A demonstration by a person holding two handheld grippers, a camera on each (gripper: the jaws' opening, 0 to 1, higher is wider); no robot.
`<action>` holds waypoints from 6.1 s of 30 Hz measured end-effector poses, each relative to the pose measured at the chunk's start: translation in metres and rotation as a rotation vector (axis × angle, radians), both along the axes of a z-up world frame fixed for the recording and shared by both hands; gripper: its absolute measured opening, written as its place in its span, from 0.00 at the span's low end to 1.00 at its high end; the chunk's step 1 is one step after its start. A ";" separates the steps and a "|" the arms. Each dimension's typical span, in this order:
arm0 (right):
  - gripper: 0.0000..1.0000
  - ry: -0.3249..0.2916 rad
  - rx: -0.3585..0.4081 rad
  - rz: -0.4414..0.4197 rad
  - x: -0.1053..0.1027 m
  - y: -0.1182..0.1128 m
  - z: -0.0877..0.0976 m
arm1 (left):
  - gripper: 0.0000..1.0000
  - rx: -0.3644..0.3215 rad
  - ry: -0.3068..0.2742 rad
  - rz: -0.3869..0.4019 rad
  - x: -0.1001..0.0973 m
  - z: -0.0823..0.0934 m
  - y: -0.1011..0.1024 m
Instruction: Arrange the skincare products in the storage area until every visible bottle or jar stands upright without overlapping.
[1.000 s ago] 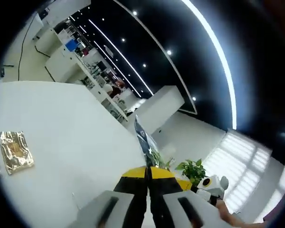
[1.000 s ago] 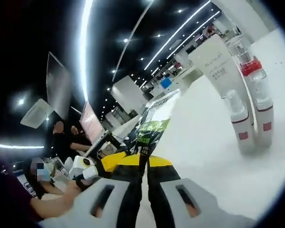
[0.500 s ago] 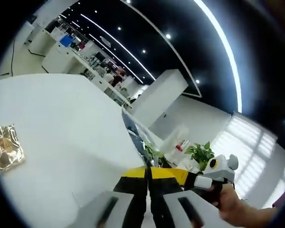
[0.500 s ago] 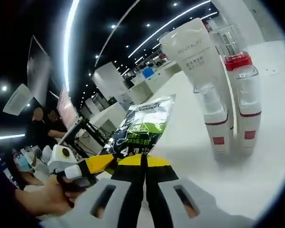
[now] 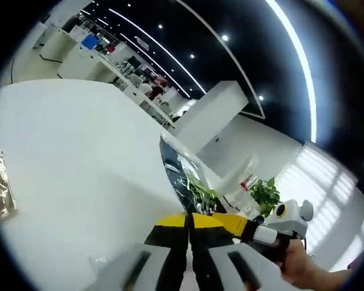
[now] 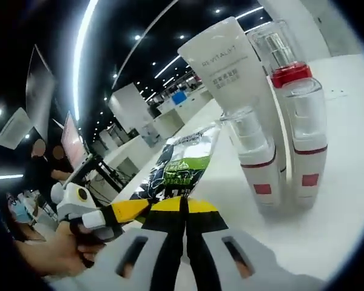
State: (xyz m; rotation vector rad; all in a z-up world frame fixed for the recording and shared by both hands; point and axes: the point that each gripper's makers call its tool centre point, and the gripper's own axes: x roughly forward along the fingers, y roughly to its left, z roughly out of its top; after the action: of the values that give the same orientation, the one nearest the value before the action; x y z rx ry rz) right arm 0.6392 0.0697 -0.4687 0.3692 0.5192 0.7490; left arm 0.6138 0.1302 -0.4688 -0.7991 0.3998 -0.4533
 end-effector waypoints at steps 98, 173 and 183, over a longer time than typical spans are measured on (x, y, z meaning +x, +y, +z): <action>0.00 -0.305 -0.560 0.167 0.011 -0.003 -0.047 | 0.13 0.364 -0.209 0.098 0.002 -0.017 0.016; 0.54 -0.383 -0.274 -0.034 -0.088 -0.042 0.024 | 0.68 0.503 -0.113 0.052 -0.078 -0.015 0.049; 0.48 -0.504 -0.229 -0.056 -0.134 -0.079 0.005 | 0.71 0.739 -0.048 -0.032 -0.055 -0.043 0.020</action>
State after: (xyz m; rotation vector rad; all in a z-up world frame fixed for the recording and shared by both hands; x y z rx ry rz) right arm 0.5054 -0.0091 -0.4636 -0.0243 0.1141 0.6883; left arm 0.5589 0.1507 -0.5113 -0.0651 0.4917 -0.3165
